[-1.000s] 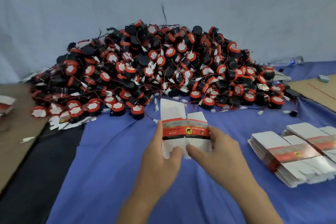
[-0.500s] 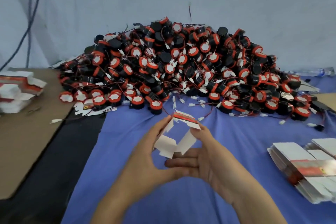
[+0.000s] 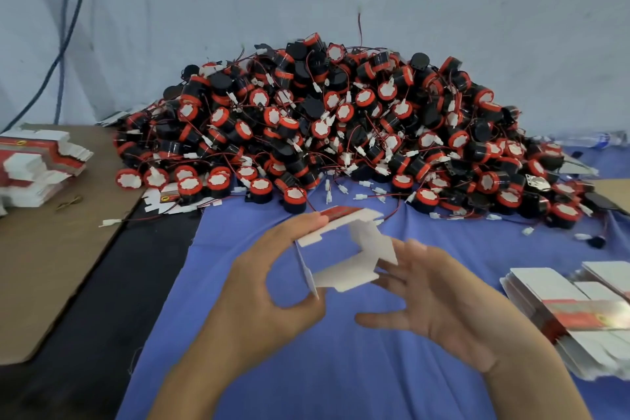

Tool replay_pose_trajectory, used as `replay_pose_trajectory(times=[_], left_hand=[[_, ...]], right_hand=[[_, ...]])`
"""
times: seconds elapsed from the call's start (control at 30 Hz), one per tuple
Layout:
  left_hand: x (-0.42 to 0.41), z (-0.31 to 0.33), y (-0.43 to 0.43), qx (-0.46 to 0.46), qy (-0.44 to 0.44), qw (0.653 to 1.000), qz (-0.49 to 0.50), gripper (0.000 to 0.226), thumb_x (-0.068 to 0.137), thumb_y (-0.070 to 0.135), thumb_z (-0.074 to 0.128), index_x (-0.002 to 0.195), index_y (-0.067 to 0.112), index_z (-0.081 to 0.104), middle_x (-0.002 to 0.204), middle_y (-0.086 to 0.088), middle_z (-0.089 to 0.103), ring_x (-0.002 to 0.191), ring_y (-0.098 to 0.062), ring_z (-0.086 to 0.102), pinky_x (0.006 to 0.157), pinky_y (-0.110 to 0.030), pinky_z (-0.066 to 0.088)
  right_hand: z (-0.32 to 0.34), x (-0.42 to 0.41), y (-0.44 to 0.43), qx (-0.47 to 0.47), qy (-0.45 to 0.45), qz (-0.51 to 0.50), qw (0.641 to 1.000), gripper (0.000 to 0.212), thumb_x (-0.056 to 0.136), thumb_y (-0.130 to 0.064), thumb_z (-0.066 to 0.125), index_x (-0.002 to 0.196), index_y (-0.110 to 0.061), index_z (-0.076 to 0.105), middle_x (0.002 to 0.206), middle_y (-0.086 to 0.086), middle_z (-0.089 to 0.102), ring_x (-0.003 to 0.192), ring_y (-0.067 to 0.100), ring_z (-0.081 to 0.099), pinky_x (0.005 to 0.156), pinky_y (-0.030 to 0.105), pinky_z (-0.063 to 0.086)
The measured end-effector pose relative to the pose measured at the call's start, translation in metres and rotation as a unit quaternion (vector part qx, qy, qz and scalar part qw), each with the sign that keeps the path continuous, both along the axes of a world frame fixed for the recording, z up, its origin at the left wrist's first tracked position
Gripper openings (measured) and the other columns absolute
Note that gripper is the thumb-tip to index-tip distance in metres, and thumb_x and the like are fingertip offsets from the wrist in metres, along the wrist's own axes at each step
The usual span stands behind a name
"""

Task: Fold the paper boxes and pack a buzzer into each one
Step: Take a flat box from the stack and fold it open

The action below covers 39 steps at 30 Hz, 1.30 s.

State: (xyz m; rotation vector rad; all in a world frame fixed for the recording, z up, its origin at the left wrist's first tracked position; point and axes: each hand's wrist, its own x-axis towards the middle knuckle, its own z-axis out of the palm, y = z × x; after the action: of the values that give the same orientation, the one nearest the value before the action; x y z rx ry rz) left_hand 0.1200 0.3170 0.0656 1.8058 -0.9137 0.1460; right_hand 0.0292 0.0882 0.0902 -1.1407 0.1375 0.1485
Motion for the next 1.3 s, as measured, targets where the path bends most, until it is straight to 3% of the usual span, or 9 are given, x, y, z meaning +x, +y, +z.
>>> replay_pose_trajectory(times=[0.1,0.2,0.3,0.43,0.6,0.9,1.0,1.13,1.3], left_hand=[[-0.001,0.006,0.003,0.038,-0.037,0.998,-0.033,0.080,0.075,0.006,0.072,0.142,0.047,0.053,0.149,0.025,0.051,0.145,0.000,0.040,0.111,-0.008,0.030],[-0.001,0.010,0.002,0.070,-0.039,0.994,-0.079,0.081,0.074,0.000,0.071,0.142,0.042,0.056,0.152,0.024,0.050,0.148,-0.002,0.037,0.115,-0.013,0.029],[-0.002,0.012,0.005,0.061,-0.041,0.994,-0.086,0.080,0.074,-0.003,0.075,0.140,0.039,0.059,0.150,0.022,0.052,0.146,-0.002,0.040,0.113,-0.013,0.032],[-0.003,0.016,0.012,0.036,-0.007,0.995,-0.089,0.068,0.077,0.014,0.079,0.134,0.044,0.059,0.142,0.024,0.059,0.138,0.001,0.048,0.107,-0.009,0.036],[-0.004,0.017,0.015,0.029,0.075,0.990,-0.120,0.044,0.082,0.033,0.084,0.119,0.029,0.062,0.147,0.015,0.058,0.141,-0.010,0.050,0.113,-0.034,0.040],[-0.003,0.011,0.003,-0.019,0.131,0.986,-0.098,0.077,0.053,0.072,0.087,0.125,0.057,0.066,0.138,0.025,0.063,0.137,0.000,0.051,0.116,-0.032,0.040],[-0.004,0.006,0.001,-0.041,0.165,0.981,-0.091,0.068,0.062,0.076,0.081,0.126,0.058,0.065,0.136,0.025,0.064,0.136,0.001,0.053,0.113,-0.033,0.043],[-0.009,0.001,-0.008,-0.078,0.150,0.985,-0.022,0.048,0.078,0.044,0.086,0.122,0.050,0.070,0.124,0.020,0.072,0.121,-0.002,0.064,0.100,-0.017,0.050],[-0.009,0.000,-0.009,-0.122,0.187,0.975,0.016,0.044,0.075,0.033,0.082,0.116,0.045,0.074,0.111,0.012,0.078,0.109,-0.006,0.071,0.095,-0.018,0.053]], right_hand=[[0.004,0.003,-0.002,-0.015,-0.017,-0.020,1.000,0.098,0.061,-0.065,0.090,0.146,-0.028,0.056,0.145,0.000,0.061,0.133,0.024,0.059,0.090,0.057,0.058],[0.008,0.010,0.006,-0.063,-0.063,0.016,0.996,0.056,0.087,-0.039,0.076,0.141,-0.034,0.061,0.139,0.005,0.065,0.122,0.026,0.064,0.090,0.049,0.059],[0.006,0.011,0.014,-0.117,-0.072,-0.003,0.991,0.037,0.090,-0.019,0.070,0.127,-0.022,0.071,0.133,0.006,0.069,0.119,0.028,0.065,0.092,0.048,0.059],[0.002,0.008,0.019,-0.132,-0.061,-0.017,0.989,0.038,0.086,-0.017,0.075,0.123,-0.020,0.073,0.131,0.003,0.069,0.112,0.034,0.067,0.096,0.055,0.058],[0.009,0.006,0.021,-0.156,-0.042,-0.044,0.986,0.025,0.091,-0.006,0.074,0.111,-0.020,0.077,0.111,0.003,0.074,0.085,0.022,0.068,0.069,0.031,0.058],[0.015,0.001,0.032,-0.230,-0.053,-0.126,0.964,0.019,0.093,-0.007,0.072,0.094,-0.025,0.078,0.099,0.002,0.077,0.072,0.016,0.066,0.058,0.025,0.053],[0.017,-0.001,0.036,-0.227,-0.061,-0.121,0.964,0.020,0.092,-0.006,0.072,0.095,-0.025,0.079,0.101,0.001,0.077,0.078,0.017,0.071,0.061,0.025,0.056],[0.012,-0.002,0.035,-0.215,-0.059,-0.087,0.971,0.018,0.098,-0.023,0.066,0.112,-0.026,0.077,0.116,0.002,0.075,0.105,0.029,0.072,0.083,0.040,0.063],[0.012,-0.006,0.021,-0.002,-0.059,0.017,0.998,0.039,0.097,-0.024,0.058,0.135,-0.026,0.067,0.139,0.007,0.065,0.116,0.026,0.066,0.094,0.043,0.058]])
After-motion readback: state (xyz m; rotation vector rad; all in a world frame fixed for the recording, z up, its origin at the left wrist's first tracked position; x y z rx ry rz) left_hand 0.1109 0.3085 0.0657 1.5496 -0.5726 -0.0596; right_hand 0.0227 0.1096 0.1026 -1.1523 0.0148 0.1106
